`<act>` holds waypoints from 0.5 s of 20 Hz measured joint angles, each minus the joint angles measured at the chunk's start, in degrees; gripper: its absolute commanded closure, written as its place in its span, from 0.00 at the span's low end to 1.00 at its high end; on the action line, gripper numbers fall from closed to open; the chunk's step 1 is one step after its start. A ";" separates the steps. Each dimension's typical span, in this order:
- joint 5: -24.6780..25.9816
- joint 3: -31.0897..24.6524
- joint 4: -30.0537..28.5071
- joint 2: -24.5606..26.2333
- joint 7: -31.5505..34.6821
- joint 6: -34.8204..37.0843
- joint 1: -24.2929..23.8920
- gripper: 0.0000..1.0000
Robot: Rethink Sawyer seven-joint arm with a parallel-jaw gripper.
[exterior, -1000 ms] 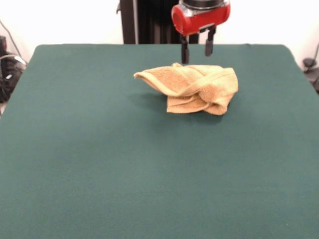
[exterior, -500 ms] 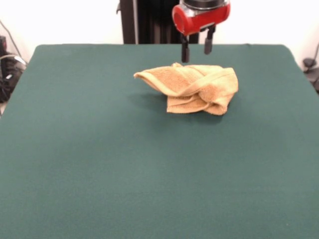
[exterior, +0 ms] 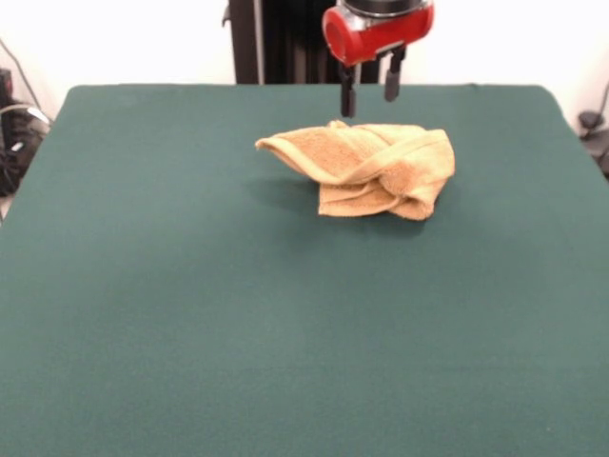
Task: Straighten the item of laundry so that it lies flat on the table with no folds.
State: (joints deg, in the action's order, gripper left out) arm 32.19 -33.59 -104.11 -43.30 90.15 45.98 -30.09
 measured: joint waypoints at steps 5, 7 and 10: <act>0.13 -0.27 0.06 0.01 0.00 0.83 -0.17 0.00; 0.13 -0.40 0.07 -0.01 0.00 0.93 -0.22 0.00; 0.31 -0.93 0.07 0.00 0.00 0.94 -0.55 0.00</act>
State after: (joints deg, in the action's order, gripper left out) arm 32.49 -34.51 -104.04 -43.30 90.15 46.92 -30.64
